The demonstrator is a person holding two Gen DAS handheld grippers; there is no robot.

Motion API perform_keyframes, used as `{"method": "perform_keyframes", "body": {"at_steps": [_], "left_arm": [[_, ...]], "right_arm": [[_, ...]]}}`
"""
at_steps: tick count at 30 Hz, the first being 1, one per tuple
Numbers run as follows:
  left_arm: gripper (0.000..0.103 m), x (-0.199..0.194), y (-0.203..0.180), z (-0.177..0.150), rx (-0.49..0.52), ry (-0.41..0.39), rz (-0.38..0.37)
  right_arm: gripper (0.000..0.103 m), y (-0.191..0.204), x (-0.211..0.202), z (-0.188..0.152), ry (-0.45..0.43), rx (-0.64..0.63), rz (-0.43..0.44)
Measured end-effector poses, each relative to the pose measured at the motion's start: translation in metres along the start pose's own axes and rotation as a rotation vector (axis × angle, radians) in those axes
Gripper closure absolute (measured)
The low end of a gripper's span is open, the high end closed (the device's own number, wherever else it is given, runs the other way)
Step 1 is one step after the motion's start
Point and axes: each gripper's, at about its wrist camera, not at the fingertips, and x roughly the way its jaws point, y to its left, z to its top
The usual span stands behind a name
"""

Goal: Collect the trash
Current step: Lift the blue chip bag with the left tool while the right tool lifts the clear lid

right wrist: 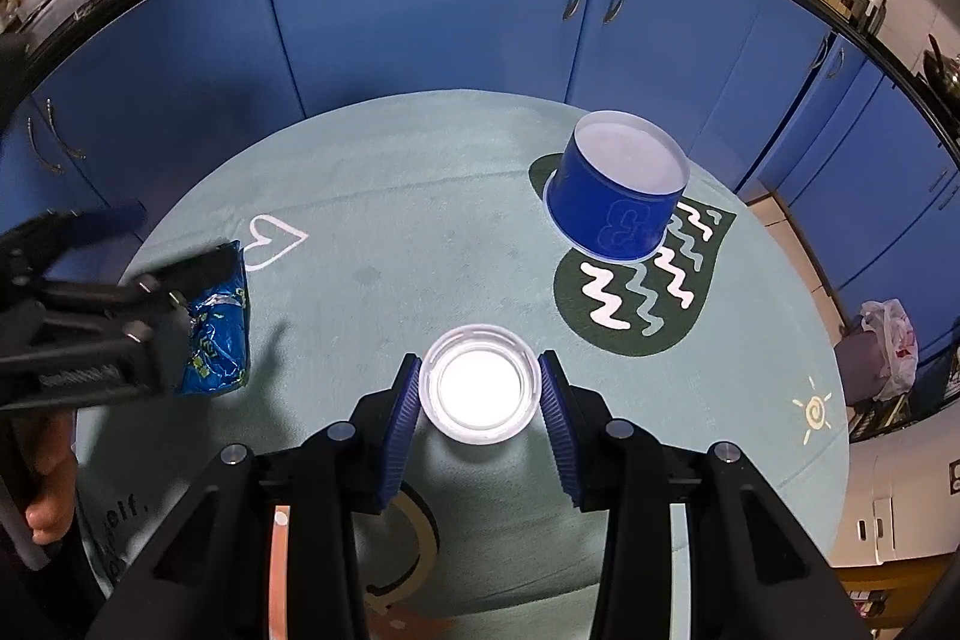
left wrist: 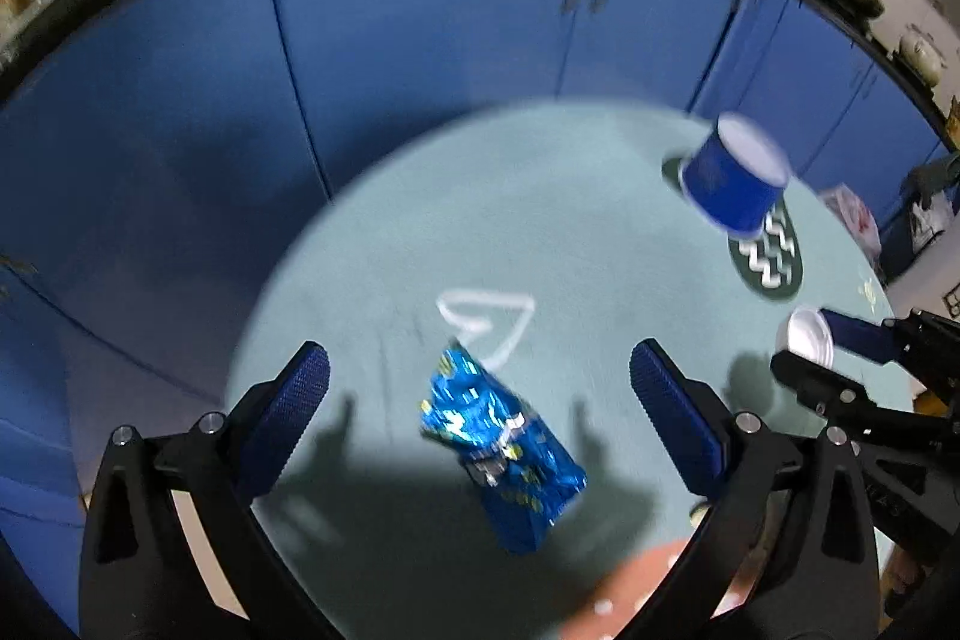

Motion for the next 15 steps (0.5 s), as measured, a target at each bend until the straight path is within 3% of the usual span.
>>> {"method": "perform_keyframes", "body": {"at_steps": [7, 11, 15], "left_arm": [[0.005, 0.025, -0.003, -0.010, -0.001, 0.105, 0.034], [0.029, 0.045, -0.004, -0.016, 0.001, 0.177, 0.046], [0.035, 0.049, -0.006, -0.019, 0.009, 0.193, 0.047]], "right_arm": [[0.064, 0.001, 0.002, 0.002, -0.001, 0.002, 0.004], [0.064, -0.001, 0.002, 0.000, 0.005, 0.008, 0.004], [0.064, -0.002, 0.000, -0.001, 0.006, 0.013, 0.002]]}}
